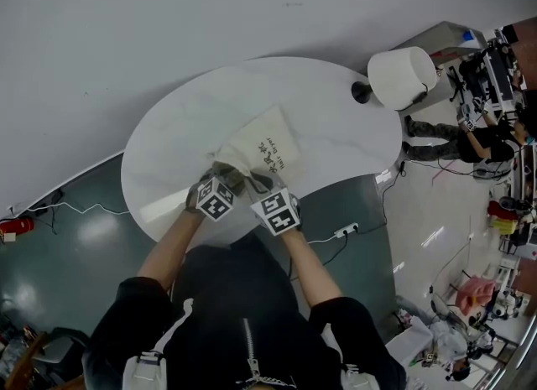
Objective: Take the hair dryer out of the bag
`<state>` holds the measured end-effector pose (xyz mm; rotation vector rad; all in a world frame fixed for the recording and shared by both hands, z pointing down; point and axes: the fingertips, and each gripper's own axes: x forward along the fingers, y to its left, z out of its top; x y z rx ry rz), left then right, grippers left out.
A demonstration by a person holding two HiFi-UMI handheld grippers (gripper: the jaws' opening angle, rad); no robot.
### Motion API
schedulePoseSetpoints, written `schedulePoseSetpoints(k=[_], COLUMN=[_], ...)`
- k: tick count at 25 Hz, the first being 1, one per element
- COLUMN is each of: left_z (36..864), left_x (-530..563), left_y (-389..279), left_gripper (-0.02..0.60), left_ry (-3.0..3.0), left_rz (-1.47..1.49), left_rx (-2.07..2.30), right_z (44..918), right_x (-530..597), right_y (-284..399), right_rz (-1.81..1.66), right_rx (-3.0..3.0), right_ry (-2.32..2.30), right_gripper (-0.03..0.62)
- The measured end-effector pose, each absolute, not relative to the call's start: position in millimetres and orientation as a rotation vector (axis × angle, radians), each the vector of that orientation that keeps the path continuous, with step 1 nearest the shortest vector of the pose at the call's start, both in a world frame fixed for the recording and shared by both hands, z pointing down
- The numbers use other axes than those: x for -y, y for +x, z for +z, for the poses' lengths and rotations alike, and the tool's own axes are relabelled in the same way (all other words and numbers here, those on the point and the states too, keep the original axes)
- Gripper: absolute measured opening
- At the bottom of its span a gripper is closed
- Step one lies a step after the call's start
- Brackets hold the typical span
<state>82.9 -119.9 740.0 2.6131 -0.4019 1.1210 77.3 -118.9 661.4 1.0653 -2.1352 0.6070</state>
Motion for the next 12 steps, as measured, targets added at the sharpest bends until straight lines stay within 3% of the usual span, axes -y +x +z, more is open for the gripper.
schedulePoseSetpoints(k=[12], left_z=[765], left_x=[111], left_y=[88], left_gripper=[0.201], left_ry=[2.623], left_rz=[1.265], left_rx=[0.308], right_z=[660], right_x=[115], right_y=[78], right_rz=[0.633], right_rx=[2.136], right_ry=[1.083], right_gripper=[0.038])
